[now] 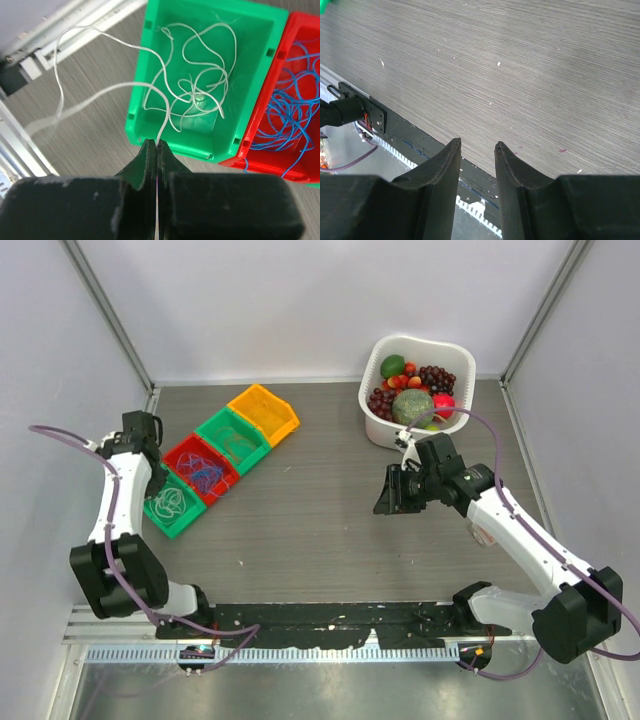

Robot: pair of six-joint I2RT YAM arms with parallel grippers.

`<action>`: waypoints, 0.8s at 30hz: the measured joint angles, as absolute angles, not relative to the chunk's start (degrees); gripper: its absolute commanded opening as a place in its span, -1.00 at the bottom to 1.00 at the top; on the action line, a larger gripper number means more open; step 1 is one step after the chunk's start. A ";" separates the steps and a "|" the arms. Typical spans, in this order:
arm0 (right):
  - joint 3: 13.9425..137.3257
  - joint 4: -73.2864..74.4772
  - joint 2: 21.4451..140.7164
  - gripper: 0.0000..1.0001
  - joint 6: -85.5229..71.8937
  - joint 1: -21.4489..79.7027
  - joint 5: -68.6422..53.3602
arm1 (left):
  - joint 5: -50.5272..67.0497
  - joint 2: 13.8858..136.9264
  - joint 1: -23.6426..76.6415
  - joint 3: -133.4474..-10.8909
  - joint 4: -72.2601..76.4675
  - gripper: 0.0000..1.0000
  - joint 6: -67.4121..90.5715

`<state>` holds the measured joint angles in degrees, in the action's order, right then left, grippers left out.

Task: Untangle the cables

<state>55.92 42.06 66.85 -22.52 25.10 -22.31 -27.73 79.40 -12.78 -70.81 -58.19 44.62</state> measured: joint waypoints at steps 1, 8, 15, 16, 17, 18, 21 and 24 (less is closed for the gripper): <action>55.86 42.06 66.48 -0.23 -22.52 24.99 -22.22 | -26.79 80.07 -12.84 -70.15 -57.87 -1.00 44.64; 55.59 42.09 65.49 -0.23 -22.57 24.51 -21.96 | -22.57 87.31 -12.82 -70.06 -54.22 -1.00 44.69; 55.59 42.13 65.49 -0.23 -22.59 24.25 -21.69 | -19.92 94.37 -12.71 -70.24 -52.03 -1.00 44.16; 55.59 42.15 65.49 -0.24 -22.59 24.25 -21.69 | -19.94 94.48 -12.71 -70.46 -51.92 -1.00 43.66; 55.59 42.13 65.49 -0.24 -22.61 24.25 -21.69 | -19.97 94.61 -12.71 -70.87 -51.96 -1.00 43.13; 55.59 42.15 65.49 -0.24 -22.63 24.25 -21.69 | -20.03 94.94 -12.71 -71.68 -51.99 -1.00 42.48; 55.59 42.15 65.49 -0.24 -22.85 24.25 -21.74 | -21.04 96.62 -12.71 -74.32 -51.57 -1.00 40.18; 55.66 42.28 65.49 -0.25 -23.14 24.25 -21.74 | -22.31 97.25 -12.71 -75.00 -50.63 -0.48 38.04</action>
<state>55.66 42.28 65.49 -23.14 24.25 -21.74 -22.31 97.25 -12.71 -75.00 -50.63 38.04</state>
